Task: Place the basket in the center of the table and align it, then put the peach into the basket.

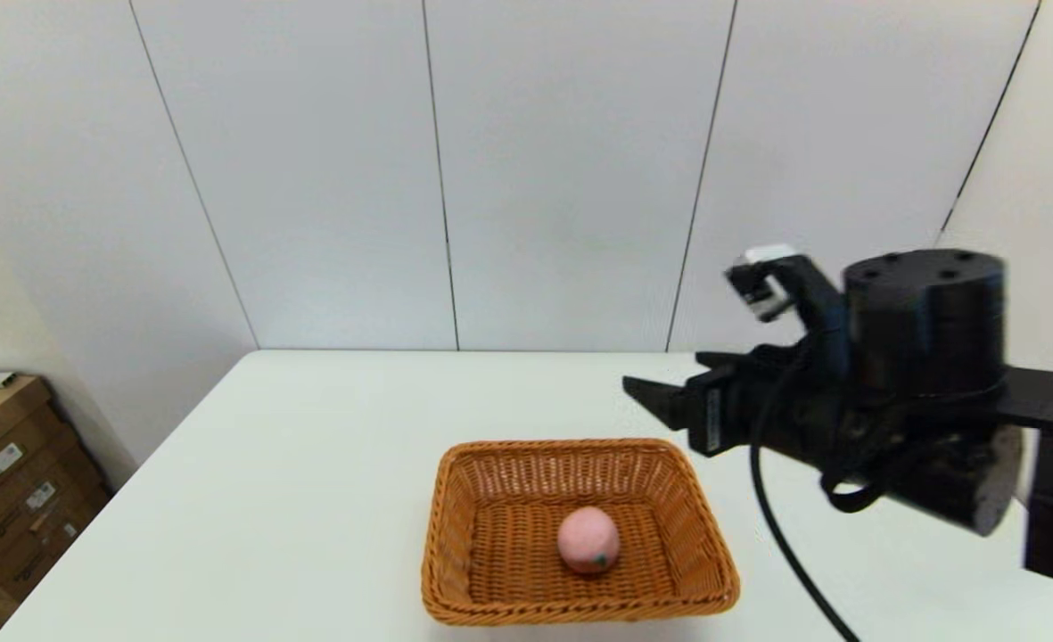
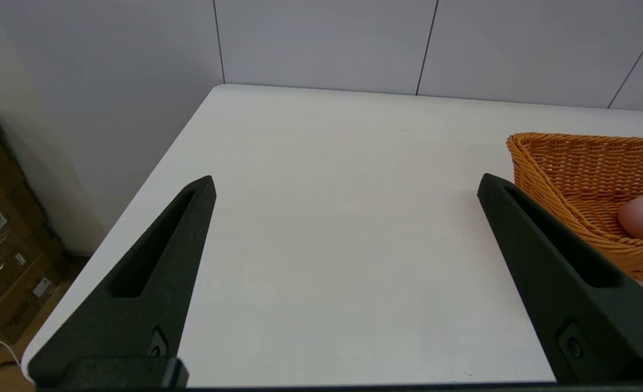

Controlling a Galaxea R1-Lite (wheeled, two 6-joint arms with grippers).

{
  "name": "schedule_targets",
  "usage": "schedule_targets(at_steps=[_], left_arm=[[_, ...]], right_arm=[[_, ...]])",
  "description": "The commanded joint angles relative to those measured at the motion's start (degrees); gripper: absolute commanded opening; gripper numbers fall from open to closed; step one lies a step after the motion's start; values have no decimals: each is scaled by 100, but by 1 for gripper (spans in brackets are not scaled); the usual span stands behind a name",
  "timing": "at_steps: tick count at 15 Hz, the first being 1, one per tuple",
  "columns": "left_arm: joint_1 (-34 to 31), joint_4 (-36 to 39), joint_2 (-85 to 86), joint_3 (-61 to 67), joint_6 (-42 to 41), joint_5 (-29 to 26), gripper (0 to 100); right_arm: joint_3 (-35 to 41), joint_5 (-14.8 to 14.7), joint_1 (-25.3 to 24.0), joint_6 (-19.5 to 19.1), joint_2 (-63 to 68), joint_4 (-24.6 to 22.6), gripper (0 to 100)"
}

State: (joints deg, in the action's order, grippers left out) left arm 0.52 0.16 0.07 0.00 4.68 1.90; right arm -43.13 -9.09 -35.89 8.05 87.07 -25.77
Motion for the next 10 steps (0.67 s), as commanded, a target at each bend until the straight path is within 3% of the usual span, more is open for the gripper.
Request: schedule_targets(at_steps=[1,2,4,6,10], left_arm=[[0,2,1,0,6,3,100],[0,2,1,0,6,3,100],[0,2,1,0,6,3,100],[0,2,1,0,6,3,100],[0,2,1,0,15,3,100]], right_arm=[[1123,-602,460,-1112,-2414,2,100],[1325,-646,557,-1288,-2835,2,100],[1685,-629,1330,-1341,-3609,283,100],[1931,-681,2183,-1341,-4294,1021,100],[2441,-681,3018,-1288,-6123,2322,100]])
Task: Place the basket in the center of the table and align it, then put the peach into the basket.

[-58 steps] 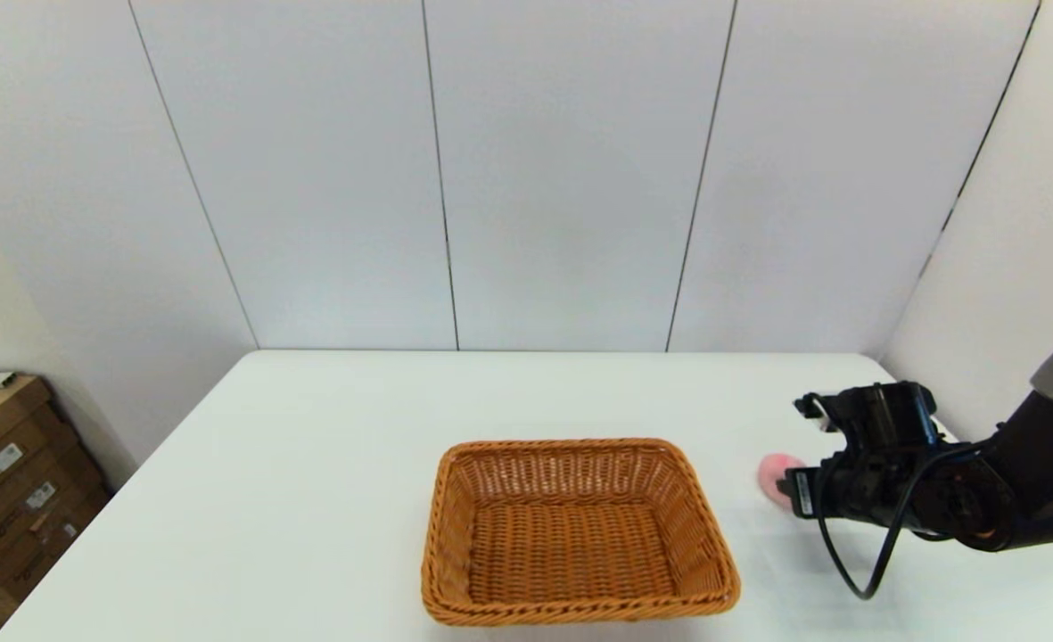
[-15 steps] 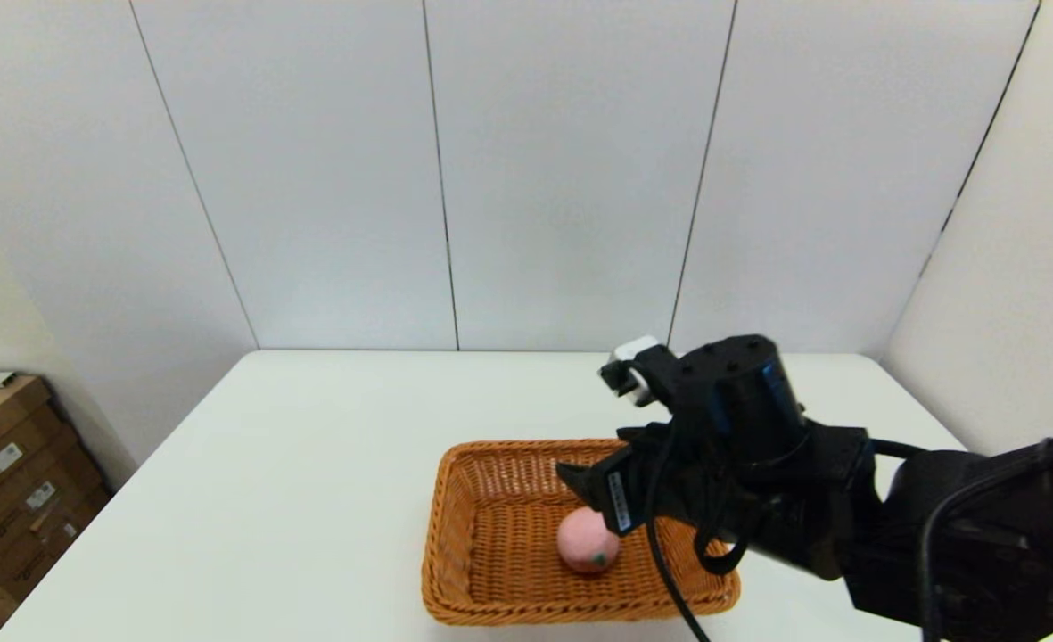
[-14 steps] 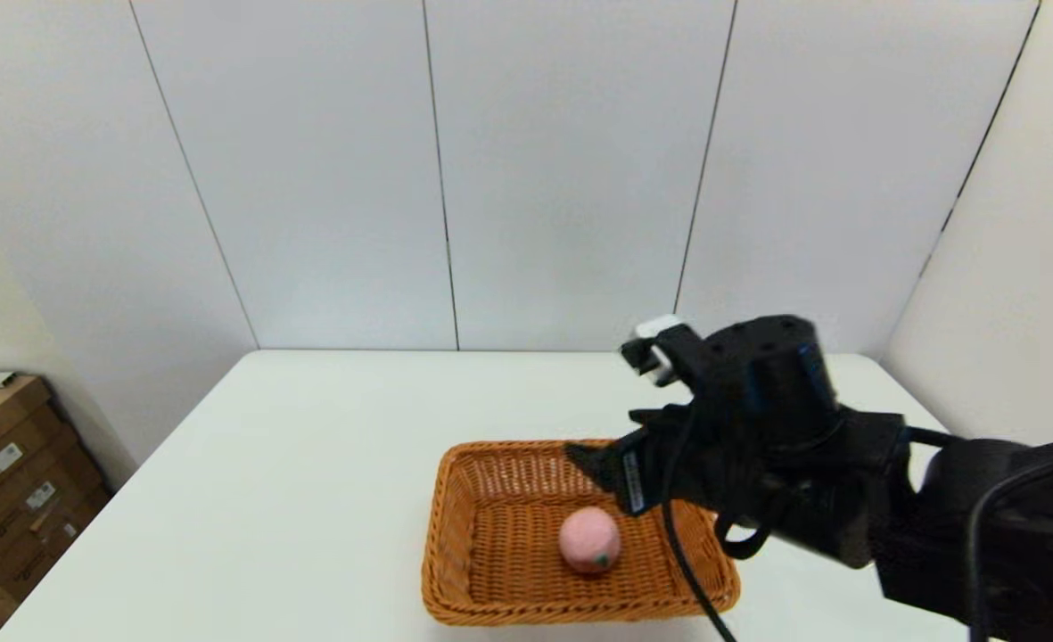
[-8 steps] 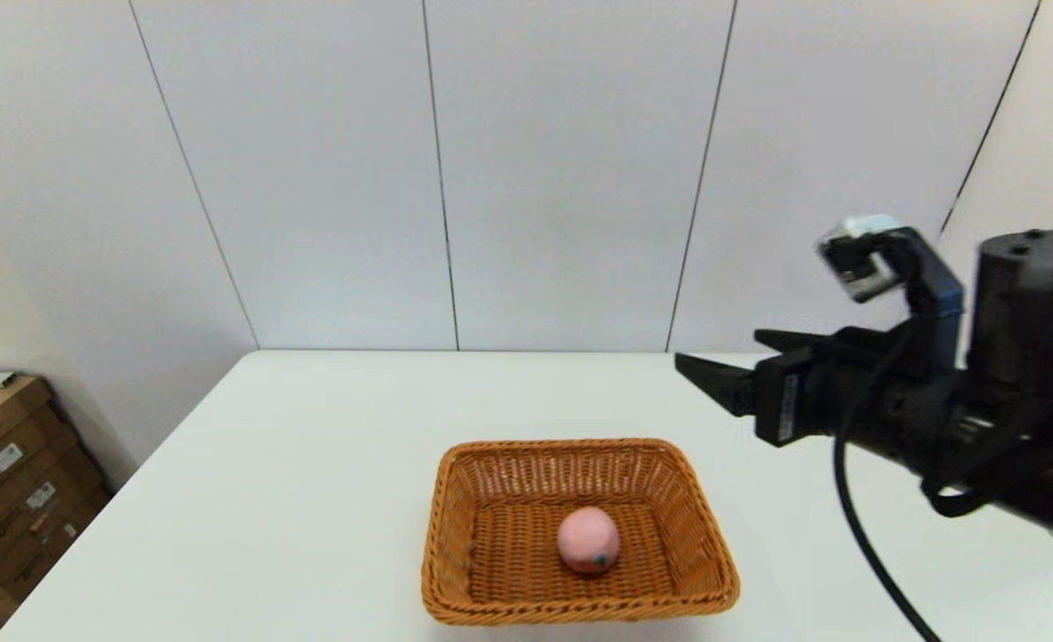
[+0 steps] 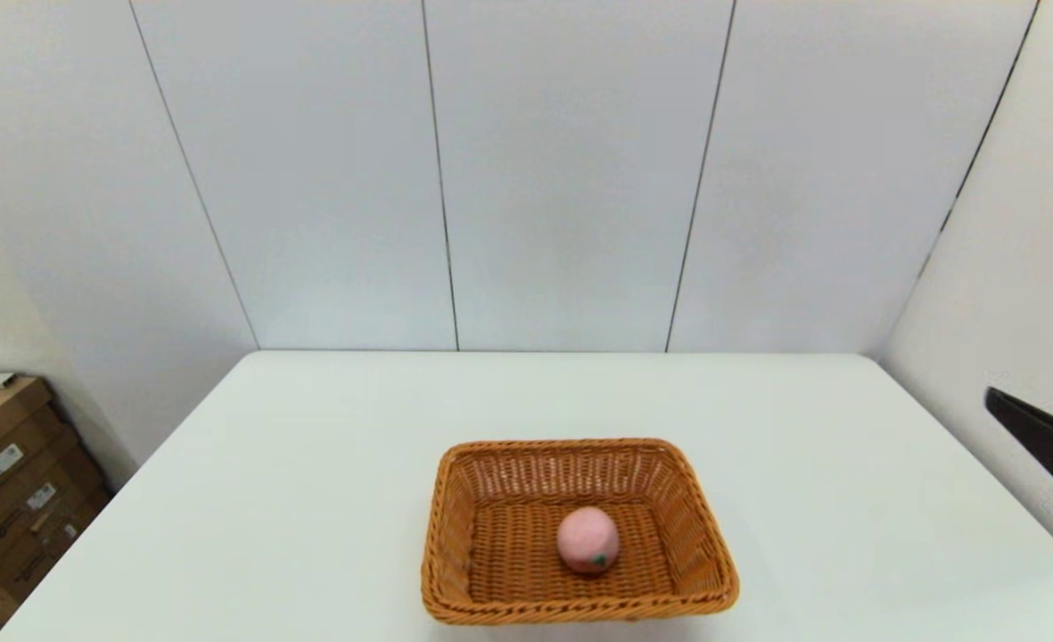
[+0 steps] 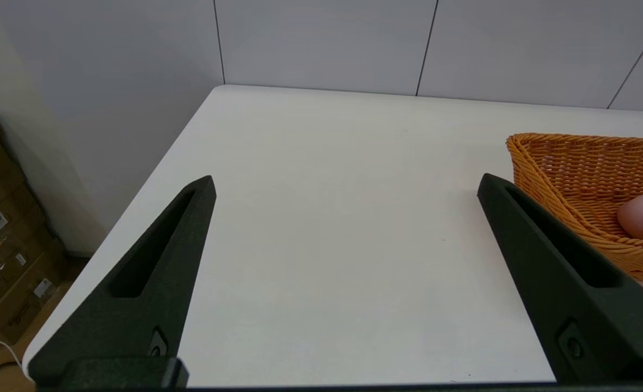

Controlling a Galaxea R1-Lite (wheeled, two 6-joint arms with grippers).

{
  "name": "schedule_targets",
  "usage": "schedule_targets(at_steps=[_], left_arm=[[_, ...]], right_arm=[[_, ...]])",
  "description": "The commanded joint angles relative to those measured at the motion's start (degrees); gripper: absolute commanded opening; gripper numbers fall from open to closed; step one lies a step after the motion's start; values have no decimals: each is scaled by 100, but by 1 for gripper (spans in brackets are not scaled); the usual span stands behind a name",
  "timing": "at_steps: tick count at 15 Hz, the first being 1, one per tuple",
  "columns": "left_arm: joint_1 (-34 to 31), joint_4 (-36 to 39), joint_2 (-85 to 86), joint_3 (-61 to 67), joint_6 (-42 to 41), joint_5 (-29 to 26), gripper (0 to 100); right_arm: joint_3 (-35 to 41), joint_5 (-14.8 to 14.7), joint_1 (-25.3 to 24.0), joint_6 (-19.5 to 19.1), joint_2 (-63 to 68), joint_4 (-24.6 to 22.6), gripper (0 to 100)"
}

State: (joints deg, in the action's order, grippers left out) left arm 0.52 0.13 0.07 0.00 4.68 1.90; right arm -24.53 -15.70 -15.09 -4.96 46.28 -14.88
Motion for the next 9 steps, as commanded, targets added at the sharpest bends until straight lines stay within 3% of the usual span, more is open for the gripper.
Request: schedule_targets(at_steps=[1,4,6,7,9], left_arm=[[0,4,1,0,15,3,100],[0,4,1,0,15,3,100],[0,4,1,0,15,3,100],[0,4,1,0,15,3,100],[0,4,1,0,15,3,100]], right_arm=[[660,-3,1096,4,-2395,1488,100],[783,14,1413,57,-3142,2042,100],[1064,58,1536,74,-3582,2042,100],[1293,164,1518,65,-3784,2042,100],[1671,735,1492,65,-4496,2095,100]])
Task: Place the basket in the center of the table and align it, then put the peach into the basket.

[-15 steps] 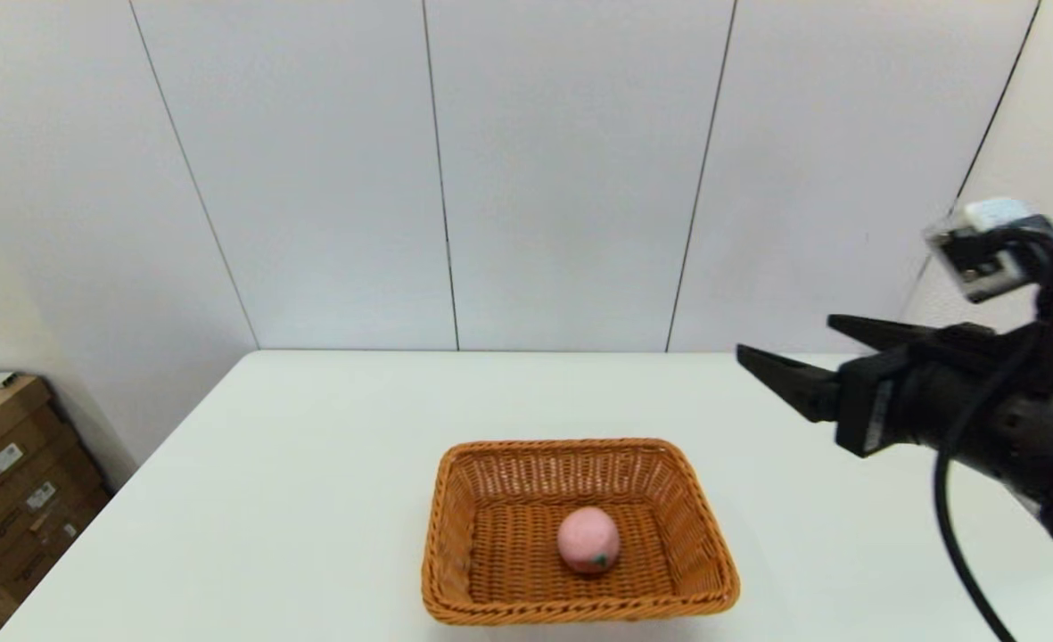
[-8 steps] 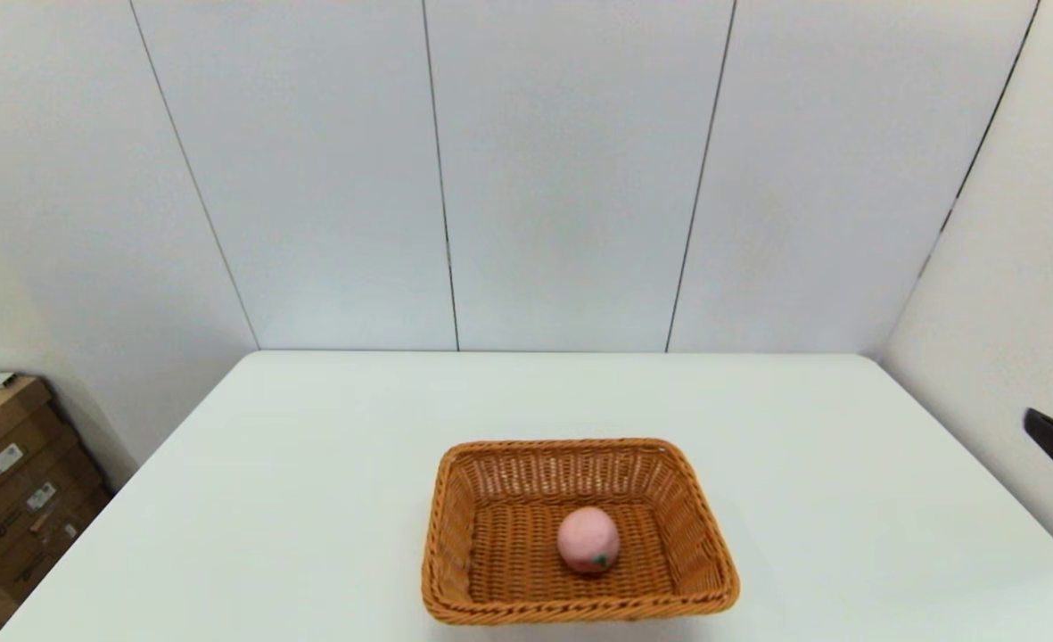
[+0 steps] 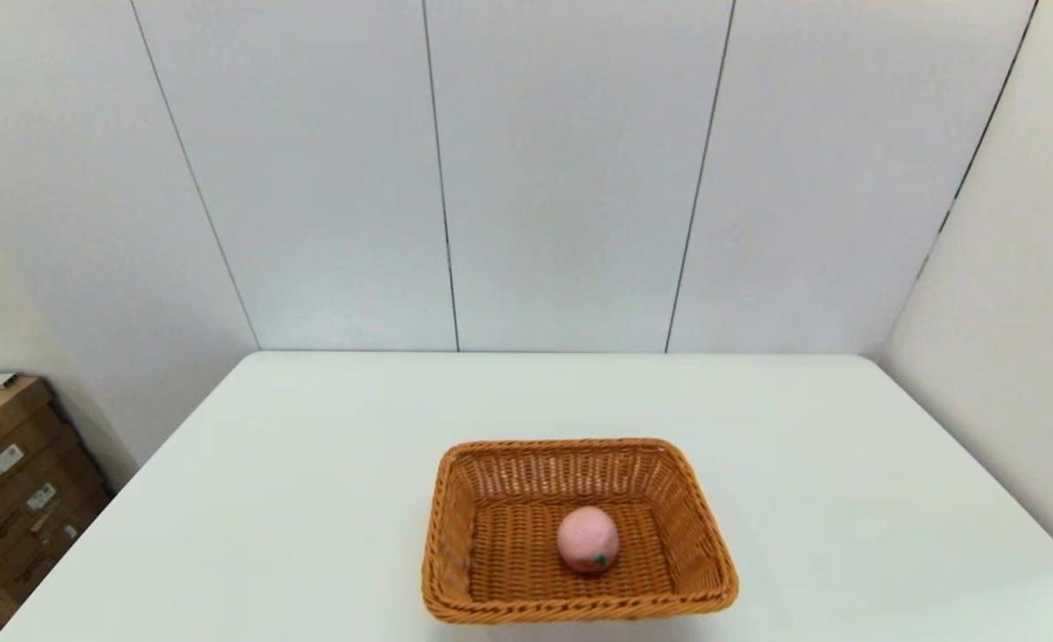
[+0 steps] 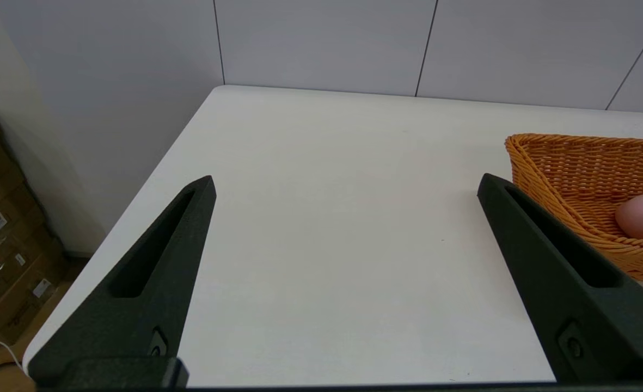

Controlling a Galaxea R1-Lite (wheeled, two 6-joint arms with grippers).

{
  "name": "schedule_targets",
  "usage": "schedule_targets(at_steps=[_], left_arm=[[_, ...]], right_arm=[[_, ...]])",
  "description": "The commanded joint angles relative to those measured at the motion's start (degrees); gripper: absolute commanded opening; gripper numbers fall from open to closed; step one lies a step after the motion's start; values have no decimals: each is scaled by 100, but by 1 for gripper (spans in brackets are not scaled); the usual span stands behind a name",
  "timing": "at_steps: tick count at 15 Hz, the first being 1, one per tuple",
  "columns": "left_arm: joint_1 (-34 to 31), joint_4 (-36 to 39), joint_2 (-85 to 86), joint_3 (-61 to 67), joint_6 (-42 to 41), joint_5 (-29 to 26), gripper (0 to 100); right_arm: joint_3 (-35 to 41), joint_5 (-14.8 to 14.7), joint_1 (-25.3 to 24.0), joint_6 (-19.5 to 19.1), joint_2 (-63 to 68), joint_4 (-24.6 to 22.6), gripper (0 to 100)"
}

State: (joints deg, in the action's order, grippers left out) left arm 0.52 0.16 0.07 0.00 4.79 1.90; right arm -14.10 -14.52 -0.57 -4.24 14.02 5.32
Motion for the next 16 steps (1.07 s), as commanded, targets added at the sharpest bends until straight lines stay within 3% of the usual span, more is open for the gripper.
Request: schedule_targets(at_steps=[1,3,6,9,16], left_arm=[[0,2,1,0,4,3,100],[0,2,1,0,4,3,100],[0,2,1,0,4,3,100],[0,2,1,0,4,3,100],[0,2,1,0,4,3,100]], right_arm=[[769,749,40,2,-1419,66,100],[1015,793,40,205,-1411,-39,100],[1261,1390,40,248,-1411,-66,100],[1384,1461,40,213,-1411,-496,100],[1384,1434,40,275,-1411,-514,100]])
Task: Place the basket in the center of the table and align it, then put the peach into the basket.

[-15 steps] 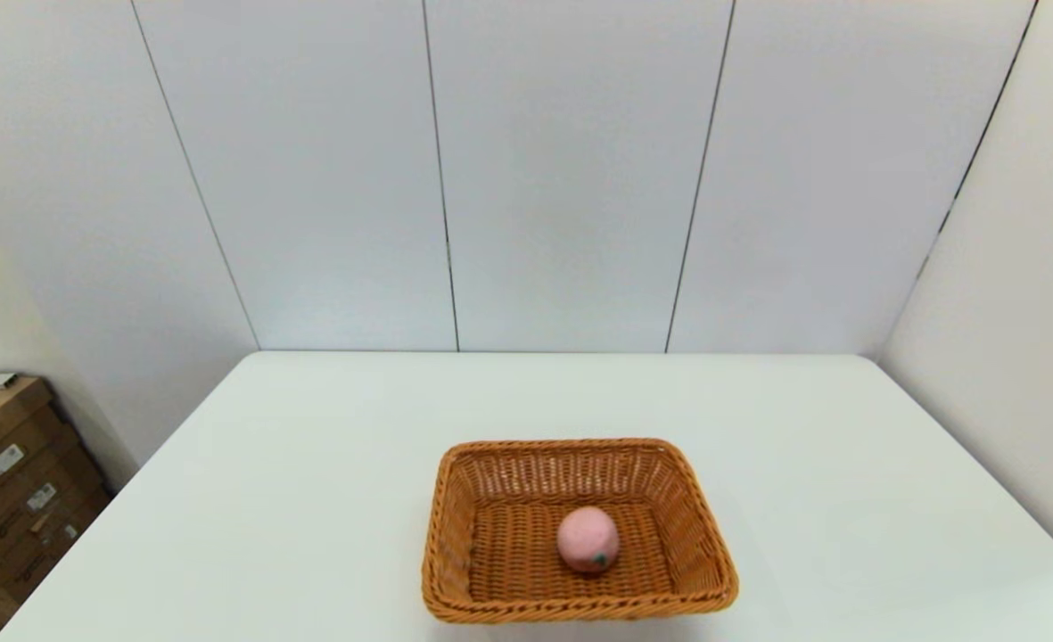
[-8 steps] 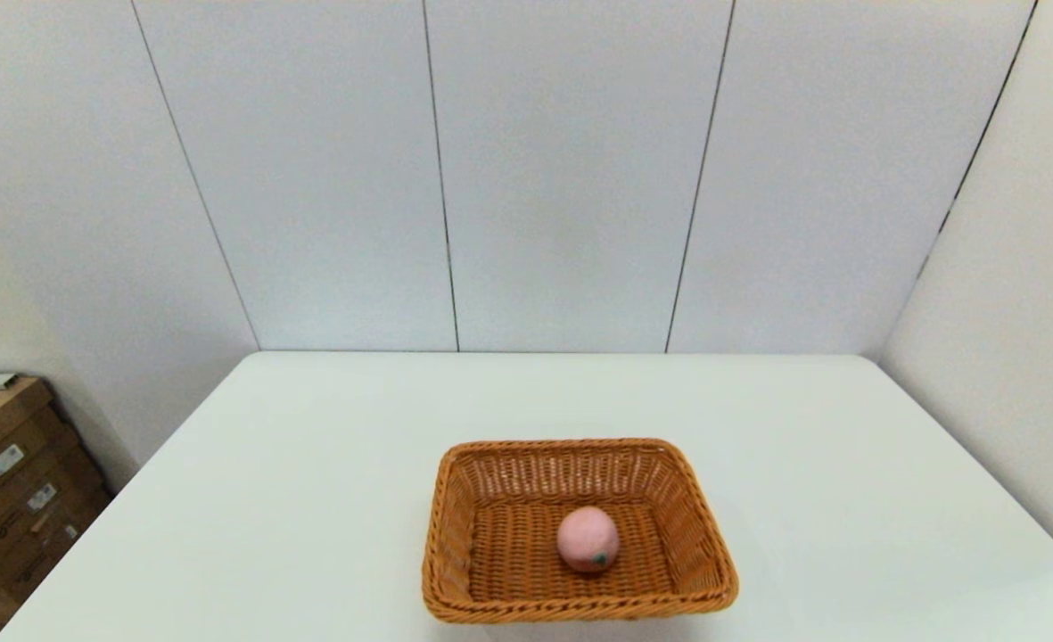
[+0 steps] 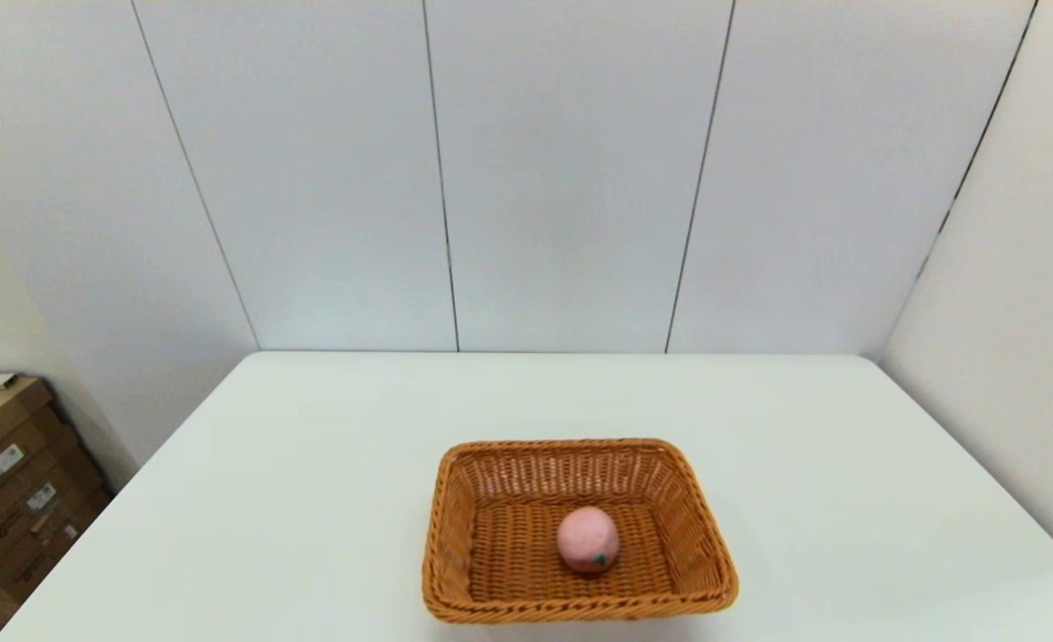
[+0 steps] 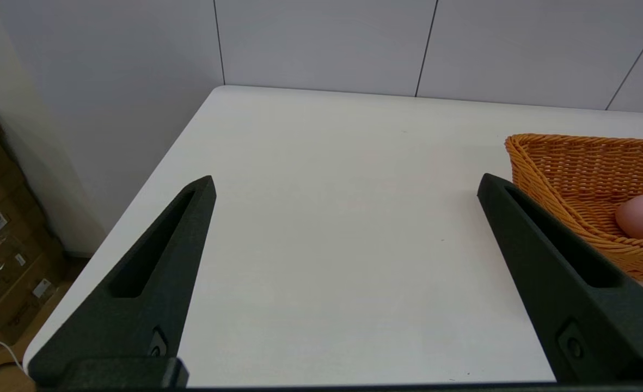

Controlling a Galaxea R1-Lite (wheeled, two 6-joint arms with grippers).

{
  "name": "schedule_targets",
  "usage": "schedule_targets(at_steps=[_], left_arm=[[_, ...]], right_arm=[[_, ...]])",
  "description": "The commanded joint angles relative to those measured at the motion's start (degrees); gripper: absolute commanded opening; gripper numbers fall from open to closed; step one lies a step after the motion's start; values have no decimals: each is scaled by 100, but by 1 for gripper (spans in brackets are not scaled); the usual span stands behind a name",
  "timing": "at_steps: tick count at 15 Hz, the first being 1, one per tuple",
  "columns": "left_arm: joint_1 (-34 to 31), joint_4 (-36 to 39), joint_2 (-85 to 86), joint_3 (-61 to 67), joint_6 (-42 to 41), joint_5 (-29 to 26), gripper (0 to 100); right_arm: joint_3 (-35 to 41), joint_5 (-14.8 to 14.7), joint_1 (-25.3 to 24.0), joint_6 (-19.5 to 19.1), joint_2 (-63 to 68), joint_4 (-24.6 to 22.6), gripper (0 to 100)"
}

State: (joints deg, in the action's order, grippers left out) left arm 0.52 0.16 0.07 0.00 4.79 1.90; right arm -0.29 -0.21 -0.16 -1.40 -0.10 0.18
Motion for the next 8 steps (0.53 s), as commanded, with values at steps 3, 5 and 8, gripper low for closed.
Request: schedule_targets(at_steps=[3,5,8], left_arm=[[0,2,1,0,4,3,100],[0,2,1,0,4,3,100],[0,2,1,0,4,3,100]], right_arm=[[3,-6,-2,0,1,-1,100],[3,-14,-2,17,1,8,100],[3,-14,-2,26,1,8,100]])
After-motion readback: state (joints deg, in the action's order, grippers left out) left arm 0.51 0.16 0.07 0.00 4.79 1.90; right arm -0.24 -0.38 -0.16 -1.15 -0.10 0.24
